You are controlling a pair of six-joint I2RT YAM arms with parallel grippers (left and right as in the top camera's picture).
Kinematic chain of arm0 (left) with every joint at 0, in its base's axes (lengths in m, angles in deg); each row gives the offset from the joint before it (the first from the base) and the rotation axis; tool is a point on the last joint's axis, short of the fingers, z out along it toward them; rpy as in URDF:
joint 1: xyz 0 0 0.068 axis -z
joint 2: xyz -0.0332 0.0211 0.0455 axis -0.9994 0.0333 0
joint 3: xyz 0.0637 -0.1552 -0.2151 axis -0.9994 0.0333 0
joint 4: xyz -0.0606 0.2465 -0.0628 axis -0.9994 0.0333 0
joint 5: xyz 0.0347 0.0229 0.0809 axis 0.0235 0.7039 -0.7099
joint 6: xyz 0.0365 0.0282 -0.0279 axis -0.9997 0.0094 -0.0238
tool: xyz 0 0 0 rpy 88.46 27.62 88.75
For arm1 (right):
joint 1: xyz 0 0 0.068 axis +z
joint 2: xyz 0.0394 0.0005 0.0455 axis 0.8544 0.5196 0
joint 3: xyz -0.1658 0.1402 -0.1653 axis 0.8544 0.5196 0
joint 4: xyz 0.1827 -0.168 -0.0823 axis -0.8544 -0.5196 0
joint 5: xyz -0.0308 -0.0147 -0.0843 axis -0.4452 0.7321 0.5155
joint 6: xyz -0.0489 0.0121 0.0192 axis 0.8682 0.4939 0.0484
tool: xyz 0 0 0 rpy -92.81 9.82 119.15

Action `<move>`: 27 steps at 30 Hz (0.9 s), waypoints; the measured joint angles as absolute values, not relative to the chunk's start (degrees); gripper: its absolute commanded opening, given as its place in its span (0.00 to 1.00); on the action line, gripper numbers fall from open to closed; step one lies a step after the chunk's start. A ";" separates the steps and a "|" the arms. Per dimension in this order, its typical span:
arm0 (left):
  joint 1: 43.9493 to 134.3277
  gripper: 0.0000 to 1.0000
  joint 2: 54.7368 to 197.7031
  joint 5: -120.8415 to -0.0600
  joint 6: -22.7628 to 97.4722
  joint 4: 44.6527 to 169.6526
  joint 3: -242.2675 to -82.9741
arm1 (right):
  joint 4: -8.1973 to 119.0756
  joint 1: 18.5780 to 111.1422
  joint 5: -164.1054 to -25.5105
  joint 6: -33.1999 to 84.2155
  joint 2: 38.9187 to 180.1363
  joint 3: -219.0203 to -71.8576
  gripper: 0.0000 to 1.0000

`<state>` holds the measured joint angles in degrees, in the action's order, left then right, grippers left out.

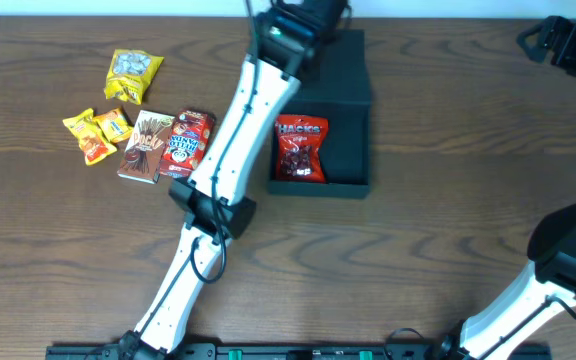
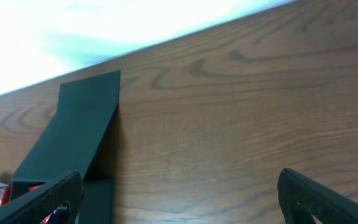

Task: Pack container
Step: 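Move left gripper over the brown Pocky box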

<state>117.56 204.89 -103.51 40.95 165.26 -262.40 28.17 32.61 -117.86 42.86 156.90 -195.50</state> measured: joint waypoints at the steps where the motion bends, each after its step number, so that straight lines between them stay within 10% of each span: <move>1: 115.92 0.06 204.92 -103.42 39.68 165.26 -262.29 | 28.09 32.61 -117.88 42.86 156.90 -195.50 0.99; 12: 105.91 0.06 203.19 -98.29 30.68 165.26 -259.16 | 28.04 32.61 -117.86 42.86 156.90 -195.50 0.99; 27: 92.69 0.06 167.89 -100.01 22.11 160.21 -204.70 | 27.60 33.92 -117.88 42.86 156.90 -195.50 0.99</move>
<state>92.69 167.89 -100.01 22.11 160.21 -204.70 27.60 33.92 -117.88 42.86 156.90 -195.50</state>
